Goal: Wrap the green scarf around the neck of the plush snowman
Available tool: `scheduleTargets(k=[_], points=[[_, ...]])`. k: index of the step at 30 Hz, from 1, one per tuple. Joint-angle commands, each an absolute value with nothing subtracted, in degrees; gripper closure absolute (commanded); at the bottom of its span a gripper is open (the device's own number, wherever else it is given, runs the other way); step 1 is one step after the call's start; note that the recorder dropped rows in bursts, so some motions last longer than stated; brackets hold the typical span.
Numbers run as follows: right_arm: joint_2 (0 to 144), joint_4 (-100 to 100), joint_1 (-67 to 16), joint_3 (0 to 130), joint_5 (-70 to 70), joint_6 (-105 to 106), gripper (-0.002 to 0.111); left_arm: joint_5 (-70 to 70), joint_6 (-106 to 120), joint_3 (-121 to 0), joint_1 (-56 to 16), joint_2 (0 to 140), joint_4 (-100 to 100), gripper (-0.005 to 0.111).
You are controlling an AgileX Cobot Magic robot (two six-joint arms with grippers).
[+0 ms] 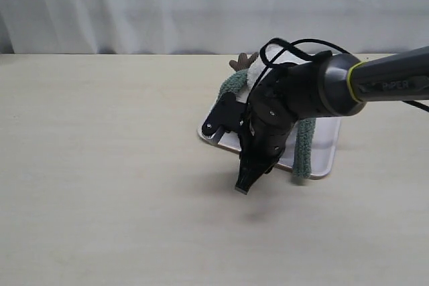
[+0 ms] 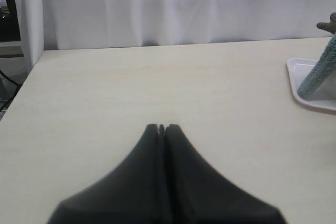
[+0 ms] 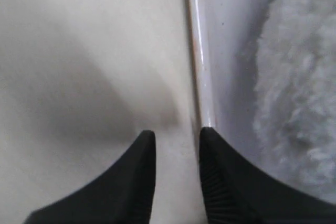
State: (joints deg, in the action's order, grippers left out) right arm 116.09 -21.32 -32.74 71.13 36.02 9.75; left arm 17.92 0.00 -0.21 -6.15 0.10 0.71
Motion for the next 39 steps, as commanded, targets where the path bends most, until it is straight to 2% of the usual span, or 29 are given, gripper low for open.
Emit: scheduleTargets(k=[1, 12, 14, 17, 18, 25, 35, 39], points=[[117.2, -24.9, -32.8, 70.9, 34.3, 7.7, 0.080, 17.4, 0.0, 0.0, -6.0, 0.0, 0.8, 0.107], [120.1, -32.2, -32.8, 70.9, 34.4, 1.0, 0.080, 17.4, 0.0, 0.0, -6.0, 0.0, 0.8, 0.107], [120.8, -32.2, -32.8, 70.9, 34.5, 1.2, 0.085, 17.4, 0.0, 0.0, -6.0, 0.0, 0.8, 0.107], [121.4, -31.2, -32.8, 70.9, 35.9, 3.4, 0.103, 17.4, 0.0, 0.0, -6.0, 0.0, 0.8, 0.107], [121.5, -29.8, -32.8, 70.9, 36.1, 5.6, 0.104, 17.4, 0.0, 0.0, -6.0, 0.0, 0.8, 0.107], [121.1, -20.3, -33.7, 68.6, 38.0, 23.2, 0.104, 17.4, 0.0, 0.0, -6.0, 0.0, 0.8, 0.107], [115.6, -20.6, -35.4, 65.6, 37.7, 26.3, 0.104, 17.4, 0.0, 0.0, -6.0, 0.0, 0.8, 0.107], [113.2, -20.6, -35.4, 65.6, 38.4, 21.6, 0.103, 17.4, 0.0, 0.0, -6.0, 0.0, 0.8, 0.107]])
